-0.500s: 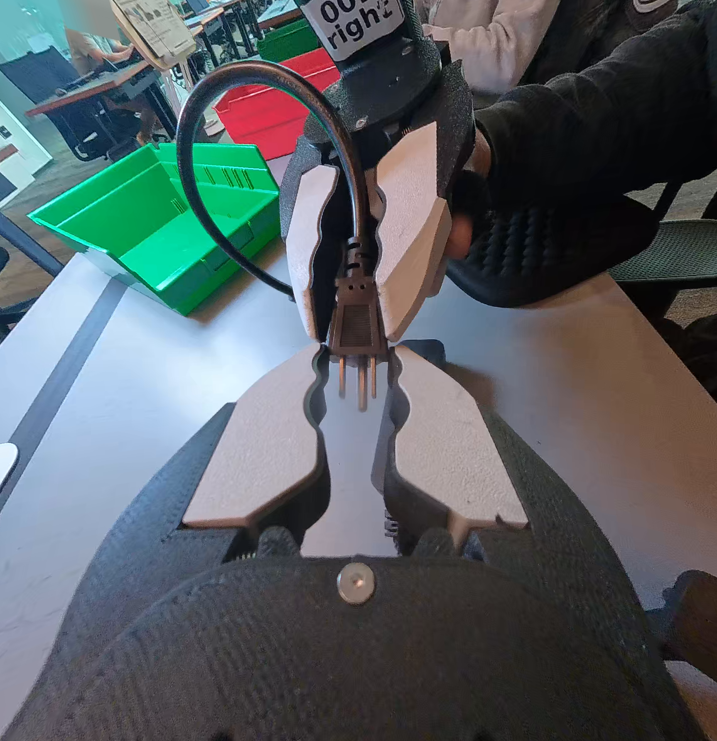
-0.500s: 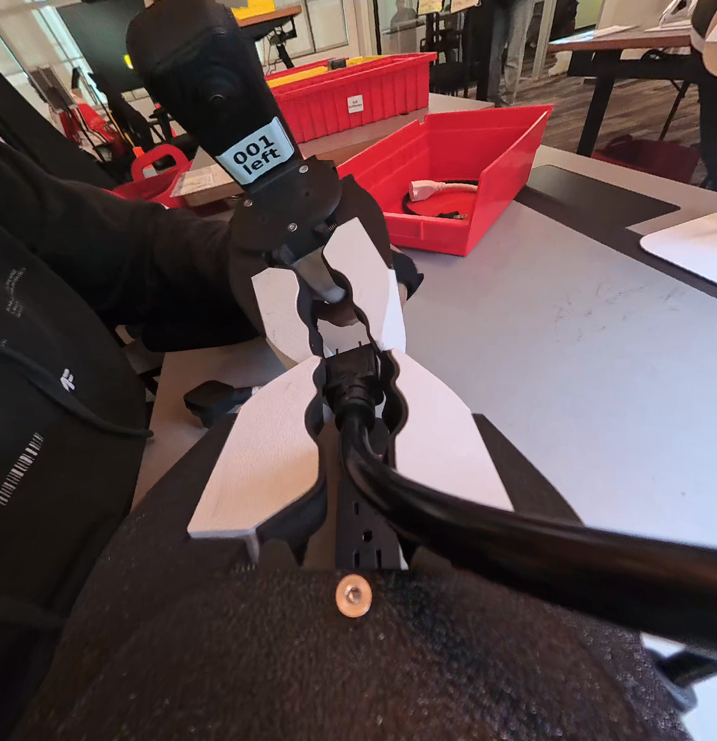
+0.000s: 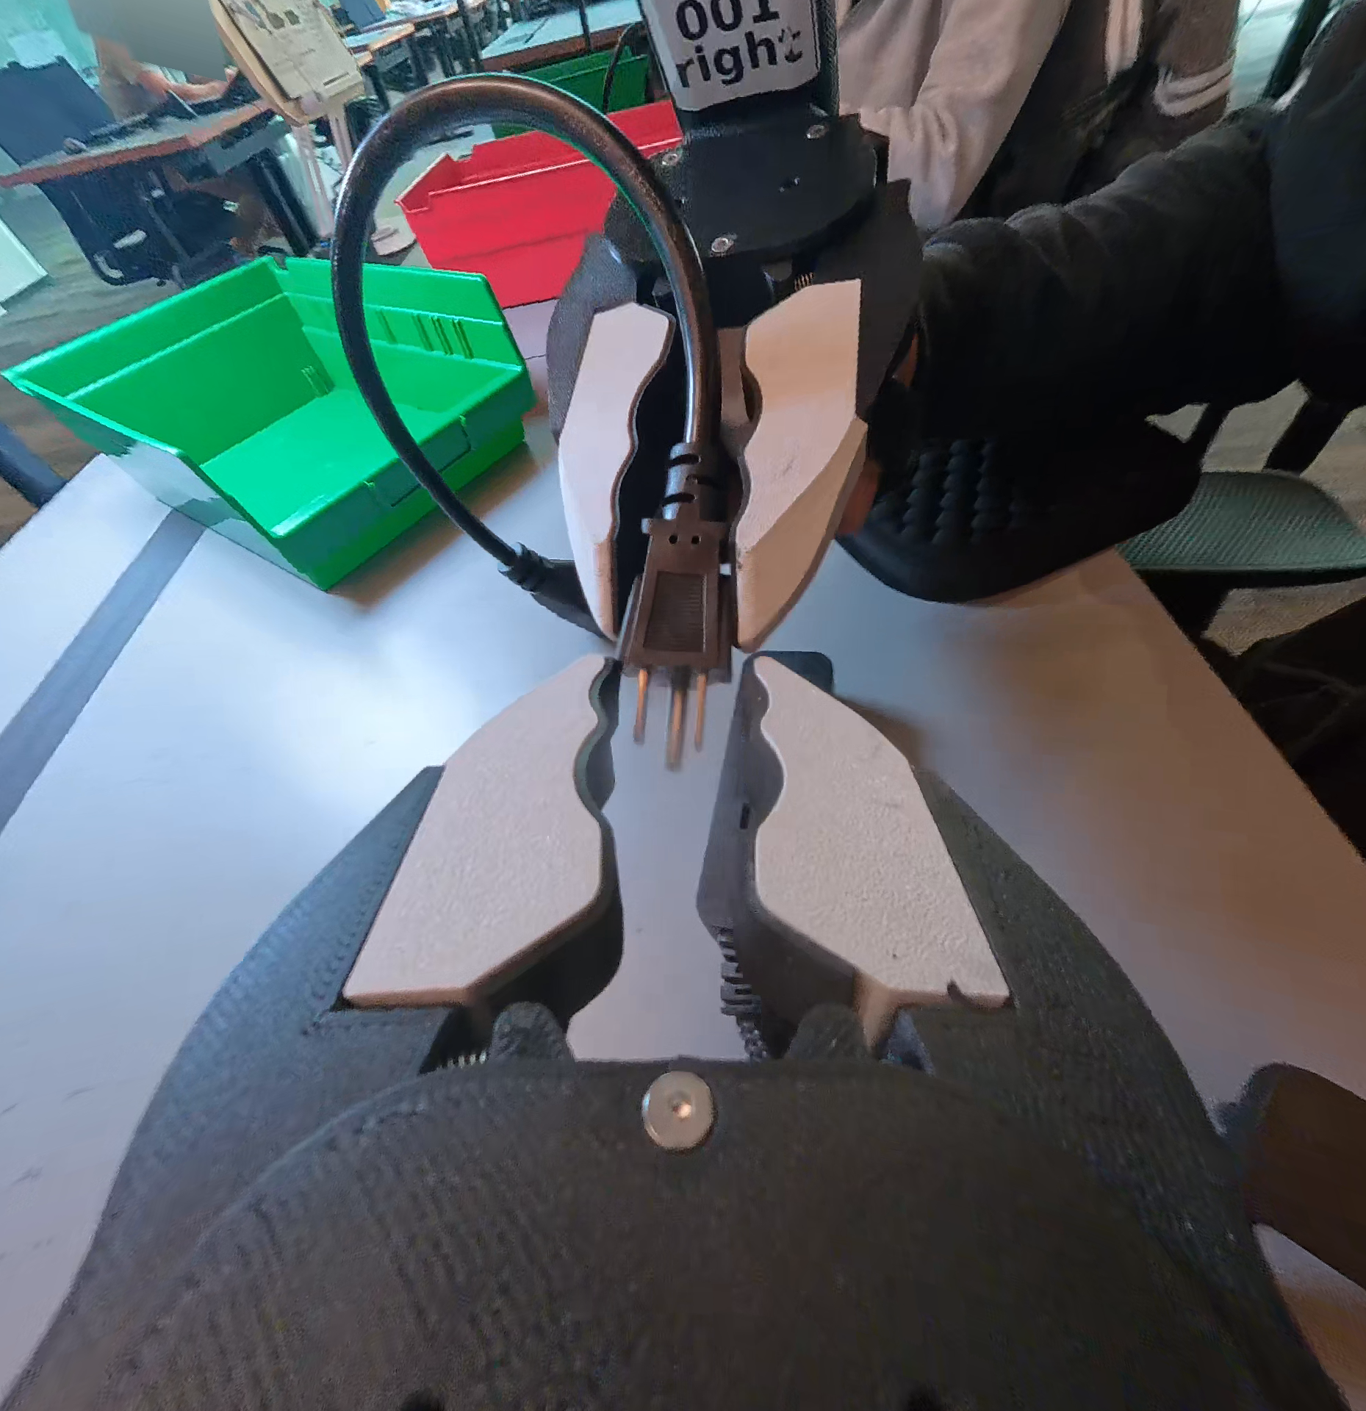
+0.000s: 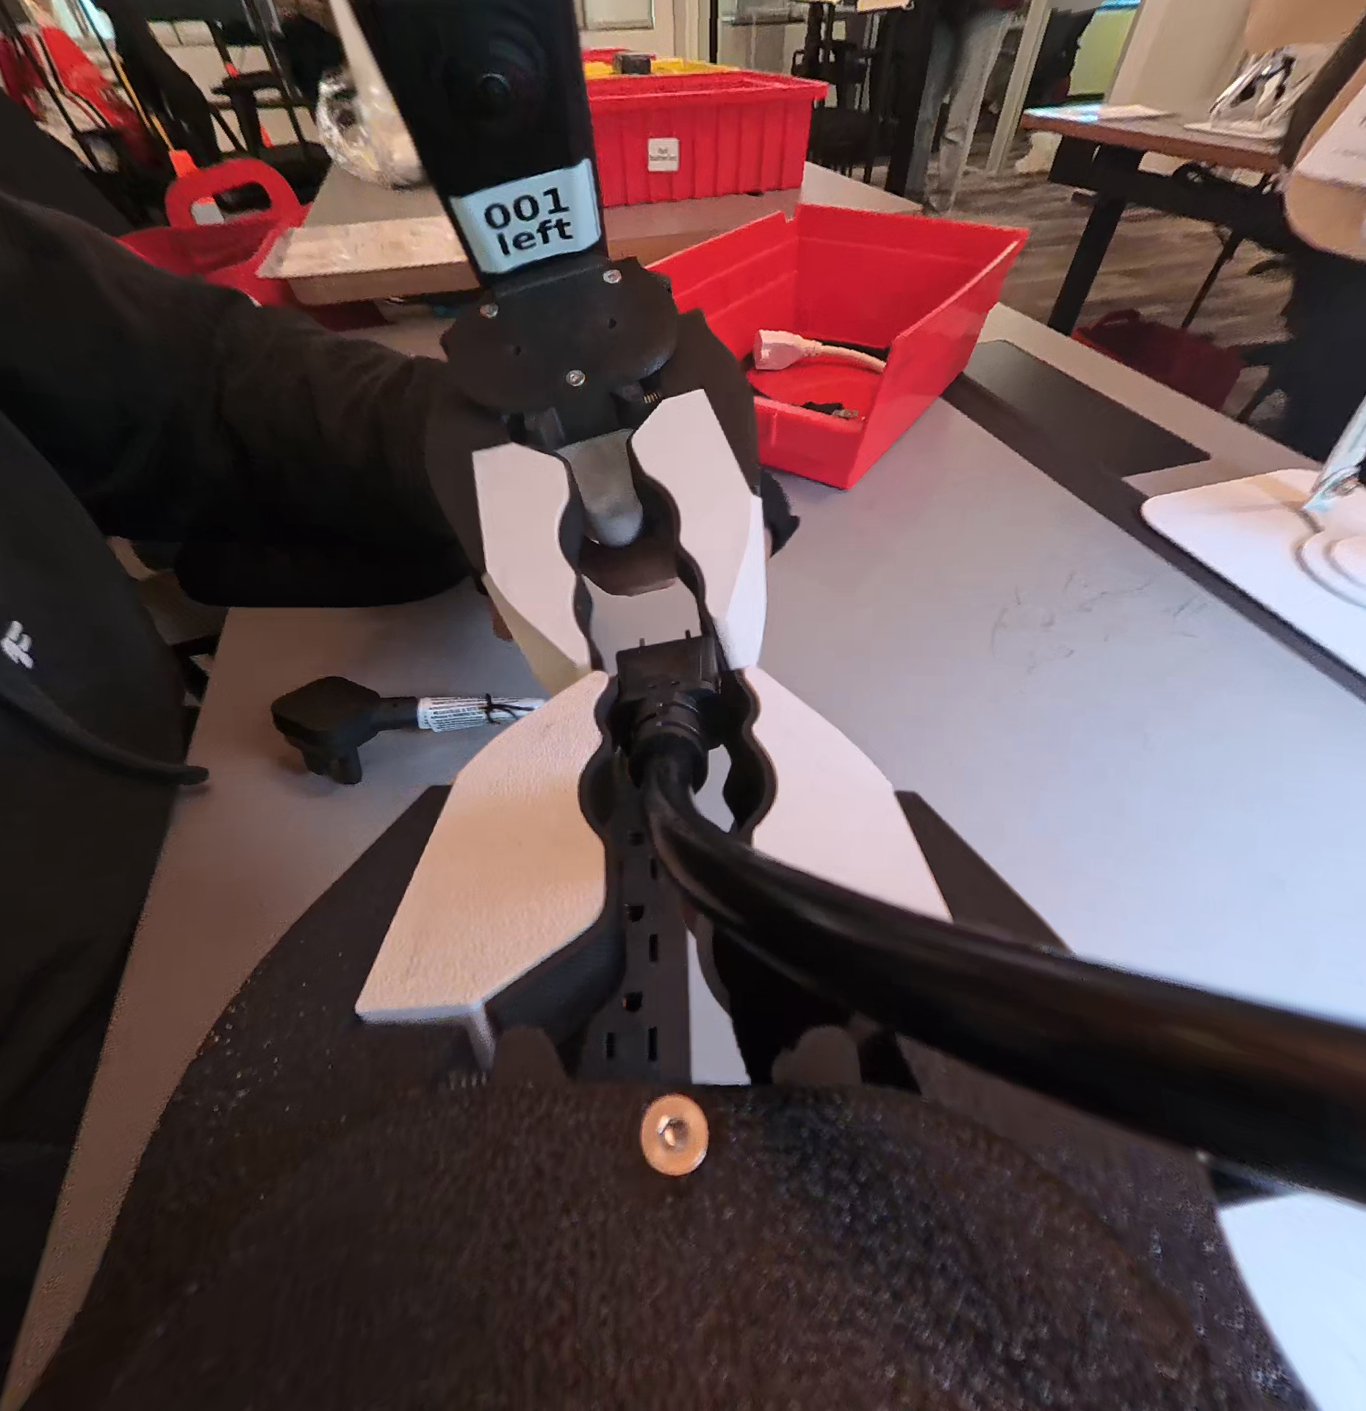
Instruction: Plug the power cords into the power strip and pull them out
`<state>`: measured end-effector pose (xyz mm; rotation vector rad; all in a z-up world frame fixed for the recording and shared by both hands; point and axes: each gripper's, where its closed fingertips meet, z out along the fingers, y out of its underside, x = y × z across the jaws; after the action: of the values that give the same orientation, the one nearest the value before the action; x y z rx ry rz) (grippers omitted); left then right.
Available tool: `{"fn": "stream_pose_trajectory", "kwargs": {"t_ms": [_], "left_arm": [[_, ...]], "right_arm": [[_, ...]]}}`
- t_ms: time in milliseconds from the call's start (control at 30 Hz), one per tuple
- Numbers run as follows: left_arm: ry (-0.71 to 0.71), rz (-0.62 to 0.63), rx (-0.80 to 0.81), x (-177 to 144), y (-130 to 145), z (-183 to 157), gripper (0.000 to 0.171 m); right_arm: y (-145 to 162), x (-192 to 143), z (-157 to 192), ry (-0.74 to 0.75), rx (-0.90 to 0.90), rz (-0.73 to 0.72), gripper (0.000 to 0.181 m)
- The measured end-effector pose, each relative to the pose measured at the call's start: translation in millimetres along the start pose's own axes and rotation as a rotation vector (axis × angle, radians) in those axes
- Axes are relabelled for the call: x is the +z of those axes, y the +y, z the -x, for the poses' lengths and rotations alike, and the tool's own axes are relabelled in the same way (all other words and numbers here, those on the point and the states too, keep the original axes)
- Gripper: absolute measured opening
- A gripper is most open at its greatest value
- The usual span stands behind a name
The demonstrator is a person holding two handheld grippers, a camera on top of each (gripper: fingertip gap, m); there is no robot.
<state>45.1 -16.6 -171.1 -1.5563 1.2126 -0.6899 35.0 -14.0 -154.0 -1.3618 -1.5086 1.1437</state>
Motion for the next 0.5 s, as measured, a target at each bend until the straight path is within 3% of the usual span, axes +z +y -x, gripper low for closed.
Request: {"fn": "stream_pose_trajectory", "kwargs": {"t_ms": [100, 233, 367, 500], "left_arm": [[0.074, 0.061, -0.081, -9, 8, -2, 0.044], [0.135, 0.209, -0.11, -13, 40, -9, 0.051], [0.217, 0.352, -0.091, -2, 74, -28, 0.052], [0.196, 0.398, -0.034, 9, 86, -30, 0.046]], "right_arm": [[-10, -15, -8, 0.035, -0.031, -0.01, 0.027], [-19, -47, -16, 0.135, -0.114, 0.059, 0.027], [-25, -75, -12, 0.187, -0.148, 0.214, 0.027], [-9, -70, 2, 0.146, -0.088, 0.345, 0.027]]}}
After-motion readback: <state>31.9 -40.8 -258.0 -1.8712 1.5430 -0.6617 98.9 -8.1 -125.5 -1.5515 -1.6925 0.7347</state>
